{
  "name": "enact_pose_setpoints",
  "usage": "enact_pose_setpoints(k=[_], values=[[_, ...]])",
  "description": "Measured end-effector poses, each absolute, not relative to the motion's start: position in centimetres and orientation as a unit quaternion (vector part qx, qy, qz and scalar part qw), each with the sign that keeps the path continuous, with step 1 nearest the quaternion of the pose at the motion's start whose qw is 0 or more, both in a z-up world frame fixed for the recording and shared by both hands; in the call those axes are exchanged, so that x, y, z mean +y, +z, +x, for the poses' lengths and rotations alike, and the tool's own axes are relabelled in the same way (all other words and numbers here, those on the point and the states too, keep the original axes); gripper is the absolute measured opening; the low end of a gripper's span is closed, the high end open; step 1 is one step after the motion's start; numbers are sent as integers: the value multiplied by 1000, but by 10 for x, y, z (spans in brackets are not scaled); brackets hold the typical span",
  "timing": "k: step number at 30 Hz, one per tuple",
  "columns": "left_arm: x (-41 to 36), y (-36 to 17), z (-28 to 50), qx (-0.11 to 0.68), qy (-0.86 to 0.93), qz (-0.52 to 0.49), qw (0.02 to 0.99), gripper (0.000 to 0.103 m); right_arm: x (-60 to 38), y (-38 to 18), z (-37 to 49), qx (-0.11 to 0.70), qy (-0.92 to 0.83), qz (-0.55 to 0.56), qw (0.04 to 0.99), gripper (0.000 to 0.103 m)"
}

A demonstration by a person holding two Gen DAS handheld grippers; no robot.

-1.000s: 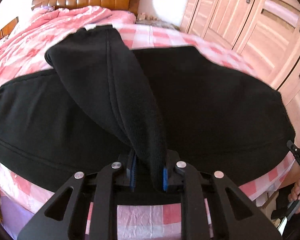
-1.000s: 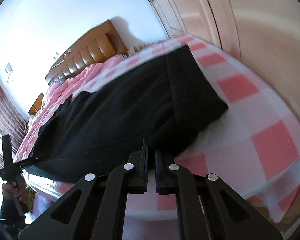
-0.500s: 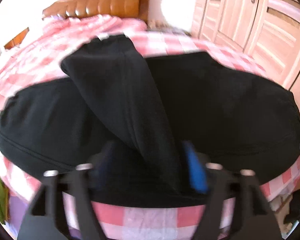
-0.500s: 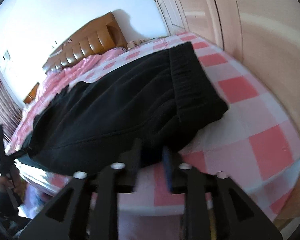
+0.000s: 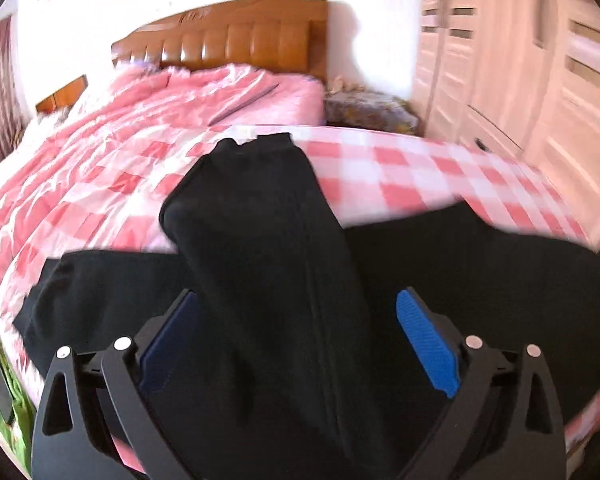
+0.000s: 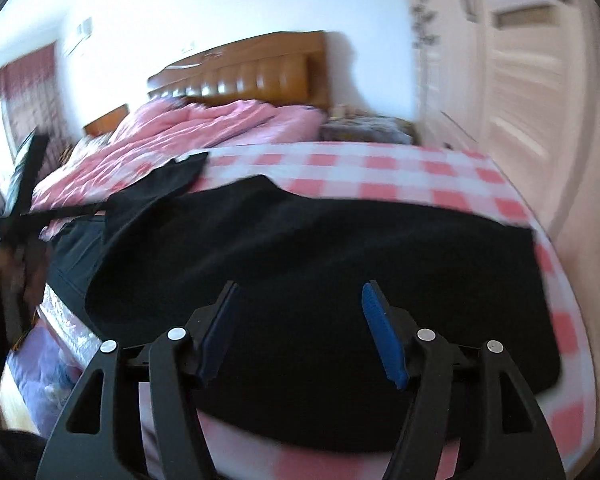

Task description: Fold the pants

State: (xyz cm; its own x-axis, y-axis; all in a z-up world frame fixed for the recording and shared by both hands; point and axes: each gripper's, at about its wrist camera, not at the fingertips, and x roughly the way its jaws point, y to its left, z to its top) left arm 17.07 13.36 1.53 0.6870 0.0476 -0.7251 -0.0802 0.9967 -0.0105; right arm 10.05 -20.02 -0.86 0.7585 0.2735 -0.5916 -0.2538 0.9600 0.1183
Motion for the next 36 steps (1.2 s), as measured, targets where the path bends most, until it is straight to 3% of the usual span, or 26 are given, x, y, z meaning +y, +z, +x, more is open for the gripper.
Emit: enact_pose_setpoints(k=[6, 11, 14, 16, 18, 20, 22, 25, 36], values=[[136, 2, 304, 482, 36, 1, 875, 98, -154, -17, 157, 336, 171, 16, 926, 65], [128, -30, 353, 525, 42, 45, 849, 90, -139, -32, 179, 359, 184, 17, 915, 66], [126, -43, 361, 541, 41, 68, 837, 80, -142, -35, 189, 367, 180, 29, 912, 67], [128, -52, 362, 549, 41, 70, 832, 67, -144, -36, 193, 368, 179, 35, 912, 67], [131, -54, 362, 544, 34, 65, 836, 65, -144, -35, 196, 368, 179, 36, 912, 67], [134, -53, 359, 540, 25, 63, 839, 44, -142, -35, 199, 368, 178, 35, 912, 67], [136, -47, 353, 524, 25, 66, 849, 11, -136, -32, 200, 367, 182, 35, 912, 67], [133, -37, 340, 494, 28, 78, 865, 6, -128, -30, 198, 363, 190, 30, 912, 67], [173, 17, 249, 390, 61, 69, 916, 6, -97, -24, 185, 362, 207, 11, 909, 67]])
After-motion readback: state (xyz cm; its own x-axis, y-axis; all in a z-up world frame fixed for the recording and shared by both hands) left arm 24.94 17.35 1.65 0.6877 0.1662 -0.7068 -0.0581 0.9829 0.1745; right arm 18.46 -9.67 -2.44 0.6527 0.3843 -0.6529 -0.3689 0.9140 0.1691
